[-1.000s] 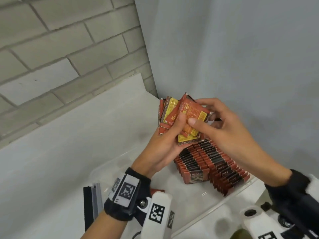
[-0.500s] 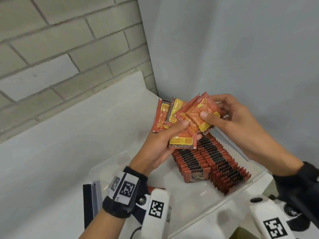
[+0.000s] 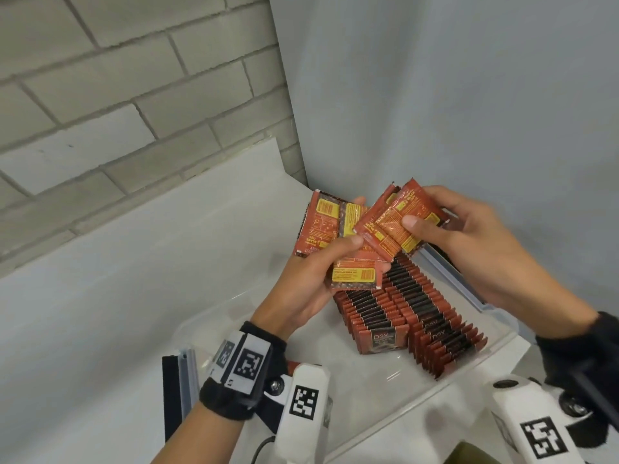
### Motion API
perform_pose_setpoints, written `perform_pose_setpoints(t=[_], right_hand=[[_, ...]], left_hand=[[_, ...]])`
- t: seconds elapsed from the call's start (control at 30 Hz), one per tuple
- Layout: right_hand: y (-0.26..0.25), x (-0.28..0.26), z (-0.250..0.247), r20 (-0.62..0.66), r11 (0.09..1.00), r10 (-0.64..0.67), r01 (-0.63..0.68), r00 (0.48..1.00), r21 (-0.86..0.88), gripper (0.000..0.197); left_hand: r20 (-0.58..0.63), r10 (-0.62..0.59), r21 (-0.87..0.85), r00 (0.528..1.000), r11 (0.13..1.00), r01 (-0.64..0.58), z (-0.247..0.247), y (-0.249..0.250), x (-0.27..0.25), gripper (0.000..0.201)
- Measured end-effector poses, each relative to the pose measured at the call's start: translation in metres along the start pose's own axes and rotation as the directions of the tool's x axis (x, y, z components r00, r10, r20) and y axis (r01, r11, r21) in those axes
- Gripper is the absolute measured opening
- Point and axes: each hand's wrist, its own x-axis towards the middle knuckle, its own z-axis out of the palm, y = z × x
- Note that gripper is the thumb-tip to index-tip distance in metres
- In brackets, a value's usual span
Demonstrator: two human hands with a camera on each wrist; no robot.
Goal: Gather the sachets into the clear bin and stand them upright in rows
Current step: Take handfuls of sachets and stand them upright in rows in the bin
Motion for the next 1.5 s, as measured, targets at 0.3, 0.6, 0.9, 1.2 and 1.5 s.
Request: perform_pose_setpoints(t=[0.3,0.6,0.9,1.2,1.5], right_hand=[[-0.002,-0.002,-0.003,0.05,0.989,-0.04,0.047,0.998,-0.142,0.027],[0.0,0.005,-0.012,0.309,0.673,-0.266,0.405,0.913,-0.619,0.063],[-0.005,0.004,-0.016,0.277,0.732,-0.154,0.298,0.948,-0.613,0.052],[-0.002,0.0,-0.006,0.215,0.948,-0.006,0.074,0.977,-0.311,0.031],[0.005,-0.009,0.019,0.174,0.968,0.18,-0.143,0.968,-0.204,0.018]], left_hand=[[-0.052,0.03,-0.01,0.998,0.999,-0.031,0.0,0.0,0.003,0.044],[-0.12,-0.013,0.064,0.993,0.998,0.021,-0.006,0.0,0.004,0.031],[-0.096,-0.025,0.097,0.995,0.995,0.034,-0.005,0.0,0.005,0.036],[-0.043,-0.011,0.062,0.999,0.998,0.014,-0.001,0.001,0.004,0.037],[-0.191,0.026,-0.042,0.981,0.999,-0.035,0.005,-0.002,0.006,0.058]])
